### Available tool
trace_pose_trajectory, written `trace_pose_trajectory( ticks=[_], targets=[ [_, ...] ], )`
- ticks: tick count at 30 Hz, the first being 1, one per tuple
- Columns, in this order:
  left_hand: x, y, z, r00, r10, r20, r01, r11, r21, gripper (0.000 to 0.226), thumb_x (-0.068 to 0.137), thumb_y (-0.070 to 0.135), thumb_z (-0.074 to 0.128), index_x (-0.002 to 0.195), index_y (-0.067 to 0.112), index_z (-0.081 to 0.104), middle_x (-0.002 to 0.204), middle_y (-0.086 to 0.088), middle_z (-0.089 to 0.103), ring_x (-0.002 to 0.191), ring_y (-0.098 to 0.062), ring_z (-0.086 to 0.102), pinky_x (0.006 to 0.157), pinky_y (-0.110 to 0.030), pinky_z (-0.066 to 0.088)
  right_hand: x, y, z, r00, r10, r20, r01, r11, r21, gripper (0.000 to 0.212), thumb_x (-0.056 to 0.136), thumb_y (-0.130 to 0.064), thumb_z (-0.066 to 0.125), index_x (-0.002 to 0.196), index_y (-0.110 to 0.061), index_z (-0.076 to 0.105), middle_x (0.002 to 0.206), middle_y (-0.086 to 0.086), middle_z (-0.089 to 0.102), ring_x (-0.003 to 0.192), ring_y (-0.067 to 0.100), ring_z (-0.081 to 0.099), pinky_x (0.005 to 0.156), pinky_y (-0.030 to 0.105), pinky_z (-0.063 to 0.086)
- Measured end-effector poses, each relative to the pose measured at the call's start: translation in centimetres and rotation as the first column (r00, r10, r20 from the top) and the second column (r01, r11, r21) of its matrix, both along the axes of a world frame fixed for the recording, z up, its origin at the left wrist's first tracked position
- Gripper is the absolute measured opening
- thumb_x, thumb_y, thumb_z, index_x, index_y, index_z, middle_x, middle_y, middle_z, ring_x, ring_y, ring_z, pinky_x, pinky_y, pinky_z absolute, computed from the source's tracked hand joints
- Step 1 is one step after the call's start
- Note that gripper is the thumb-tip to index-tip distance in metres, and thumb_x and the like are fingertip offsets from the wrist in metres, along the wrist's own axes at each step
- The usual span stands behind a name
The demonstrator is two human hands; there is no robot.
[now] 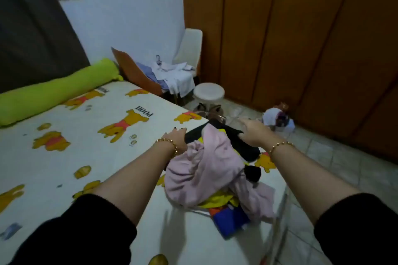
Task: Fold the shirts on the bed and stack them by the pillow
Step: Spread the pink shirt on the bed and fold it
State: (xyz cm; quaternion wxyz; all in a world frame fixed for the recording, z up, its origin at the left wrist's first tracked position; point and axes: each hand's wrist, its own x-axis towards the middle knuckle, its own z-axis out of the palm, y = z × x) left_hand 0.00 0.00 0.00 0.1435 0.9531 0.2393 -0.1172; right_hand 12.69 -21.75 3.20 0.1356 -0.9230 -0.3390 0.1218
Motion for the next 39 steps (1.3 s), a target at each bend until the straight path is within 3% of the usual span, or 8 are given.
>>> trace_pose_trajectory(
  ticks=[8,12,15,18,21,26,32,39],
  targets=[
    [3.4,-1.7,-11.3,0.999,0.029,-0.037,-0.035,0.986,-0.165,0.105,0.075,0.044,0.074,0.149,0.009,0.009,0.153,-0.015,0.018,0.14,-0.03,0.023,0.114,-0.038,0.024,3.9,2.9,-10.9,0.985,0.154,-0.073,-0.166,0.965,-0.205,0.109,0.075,-0.044,0.075,0.152,-0.025,0.001,0.159,0.001,0.0,0.146,0.024,0.008,0.107,0.058,0.031],
    [3.4,-2.6,-15.9,0.986,0.125,-0.114,-0.148,0.964,-0.222,0.143,0.06,0.045,0.085,0.144,0.009,-0.025,0.157,-0.013,-0.003,0.143,-0.032,0.015,0.116,-0.043,0.021,3.9,5.0,-15.6,0.978,0.189,-0.085,-0.205,0.944,-0.26,0.133,0.064,-0.043,0.083,0.148,-0.032,-0.019,0.157,0.001,-0.023,0.146,0.028,-0.012,0.109,0.057,0.029],
    [3.5,-2.6,-18.6,0.981,0.186,-0.05,-0.192,0.933,-0.305,0.149,0.053,0.04,0.089,0.144,0.019,-0.027,0.154,-0.014,0.014,0.137,-0.033,0.029,0.111,-0.044,0.032,3.8,5.5,-19.3,0.979,0.181,-0.095,-0.201,0.941,-0.273,0.141,0.058,-0.035,0.086,0.145,-0.034,-0.024,0.159,0.002,-0.012,0.146,0.03,-0.002,0.109,0.051,0.034],
    [3.4,-3.2,-19.4,0.981,0.188,-0.038,-0.191,0.941,-0.28,0.117,0.07,0.031,0.079,0.151,0.015,-0.004,0.143,-0.019,0.038,0.121,-0.035,0.048,0.098,-0.042,0.044,3.6,5.5,-21.3,0.979,0.092,-0.182,-0.13,0.969,-0.209,0.127,0.06,-0.02,0.081,0.149,-0.033,-0.008,0.152,0.003,0.022,0.143,0.031,0.016,0.103,0.051,0.039],
    [3.3,-3.7,-18.2,0.994,0.041,-0.106,-0.06,0.981,-0.186,0.049,0.086,0.032,0.062,0.128,0.01,0.05,0.123,-0.017,0.059,0.109,-0.033,0.055,0.086,-0.034,0.044,3.5,5.7,-20.1,0.983,0.098,-0.154,-0.135,0.959,-0.248,0.076,0.075,-0.016,0.07,0.141,-0.016,0.033,0.134,0.011,0.044,0.129,0.033,0.041,0.1,0.045,0.042],
    [0.5,-3.9,-13.8,0.987,0.16,0.02,-0.147,0.945,-0.292,0.02,0.091,0.024,0.051,0.094,0.007,0.061,0.095,-0.016,0.061,0.092,-0.032,0.056,0.069,-0.027,0.037,1.8,5.6,-15.3,0.993,0.111,-0.049,-0.119,0.969,-0.217,0.037,0.086,-0.025,0.058,0.118,-0.013,0.045,0.122,0.013,0.054,0.112,0.034,0.053,0.084,0.041,0.041],
    [-4.4,-1.0,-3.1,0.905,0.394,0.163,-0.234,0.777,-0.584,0.05,0.074,0.044,0.053,0.111,0.012,0.063,0.105,-0.01,0.066,0.098,-0.027,0.061,0.086,-0.041,0.052,-2.5,6.3,-5.8,0.996,0.094,0.005,-0.093,0.97,0.225,0.018,0.087,-0.025,0.044,0.098,-0.013,0.05,0.102,0.01,0.05,0.096,0.029,0.048,0.076,0.035,0.034],
    [-15.9,2.1,10.7,0.81,0.491,0.321,-0.187,0.735,-0.651,0.075,0.06,0.068,0.065,0.113,0.015,0.063,0.111,-0.007,0.067,0.1,-0.022,0.064,0.09,-0.038,0.052,-12.5,9.8,6.6,1.0,-0.003,-0.02,0.015,0.757,0.653,0.011,0.091,-0.019,0.046,0.091,-0.009,0.051,0.097,0.019,0.062,0.089,0.034,0.056,0.072,0.039,0.041]
  ],
)
